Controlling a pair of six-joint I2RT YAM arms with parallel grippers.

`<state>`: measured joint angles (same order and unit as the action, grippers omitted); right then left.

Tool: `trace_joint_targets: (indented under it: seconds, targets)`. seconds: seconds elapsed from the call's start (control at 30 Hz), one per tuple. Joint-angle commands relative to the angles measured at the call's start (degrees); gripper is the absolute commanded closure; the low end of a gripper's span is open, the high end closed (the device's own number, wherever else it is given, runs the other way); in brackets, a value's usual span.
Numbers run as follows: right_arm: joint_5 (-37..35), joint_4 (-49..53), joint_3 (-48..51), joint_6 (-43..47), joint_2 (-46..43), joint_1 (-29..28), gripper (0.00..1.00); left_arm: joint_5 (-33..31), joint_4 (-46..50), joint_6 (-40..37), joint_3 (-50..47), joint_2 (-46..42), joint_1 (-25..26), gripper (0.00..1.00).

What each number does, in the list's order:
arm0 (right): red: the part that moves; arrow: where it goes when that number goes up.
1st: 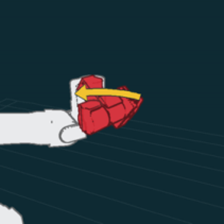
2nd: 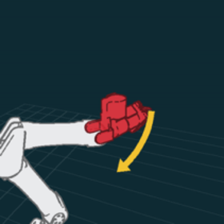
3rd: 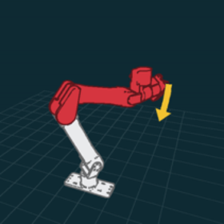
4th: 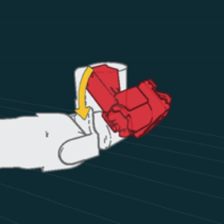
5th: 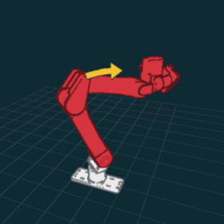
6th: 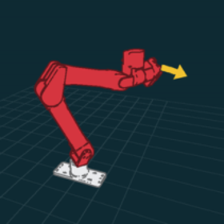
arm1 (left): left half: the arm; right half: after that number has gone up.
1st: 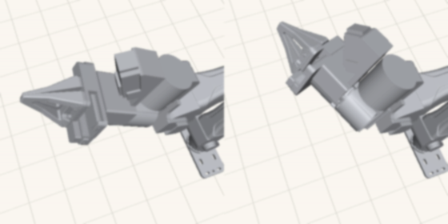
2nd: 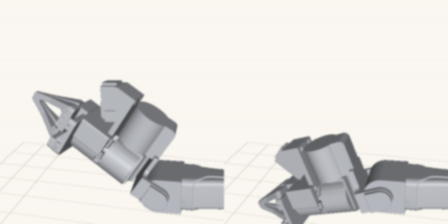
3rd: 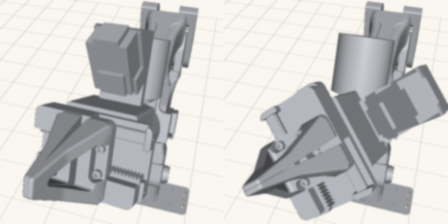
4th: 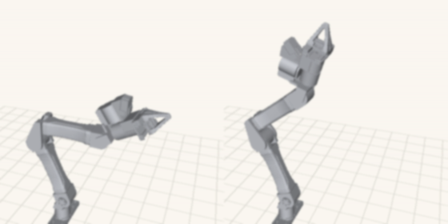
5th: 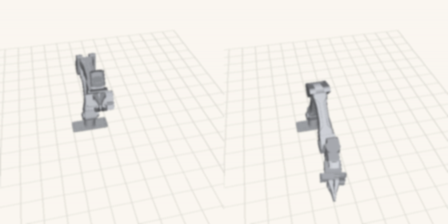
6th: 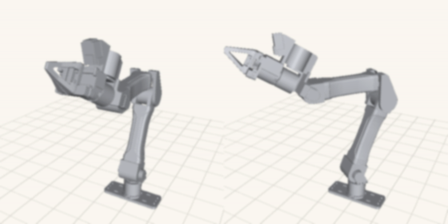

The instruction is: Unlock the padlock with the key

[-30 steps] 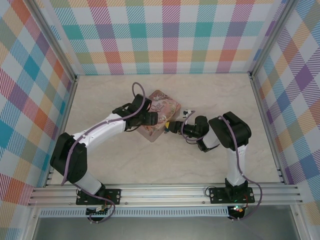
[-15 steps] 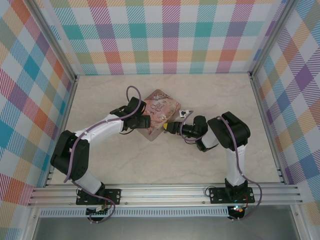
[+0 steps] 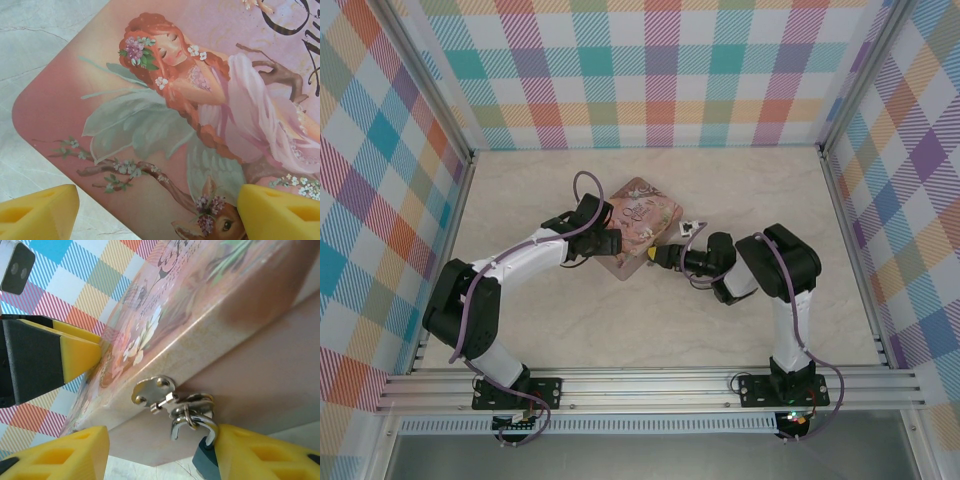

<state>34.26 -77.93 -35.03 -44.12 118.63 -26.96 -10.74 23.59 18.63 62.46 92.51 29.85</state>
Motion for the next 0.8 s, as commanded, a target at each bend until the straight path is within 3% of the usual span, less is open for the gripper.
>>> trace_joint_targets:
  seconds: [0.0, 0.43, 0.77]
  targets:
    - [1.21, -2.64, 0.76, 1.49, -2.88, -0.11, 0.46, -1.87, 2.97, -0.3, -1.9, 2.83, -0.67, 0.17]
    - [0.64, -2.66, 1.07, 1.56, -2.88, 0.15, 0.64, -1.82, 2.8, -0.14, -2.23, 2.85, -0.67, 0.17]
    - [-0.4, -2.66, 1.21, 0.88, -2.48, 0.42, 0.84, -2.07, 2.93, -0.24, -2.34, 2.7, -0.66, 0.17]
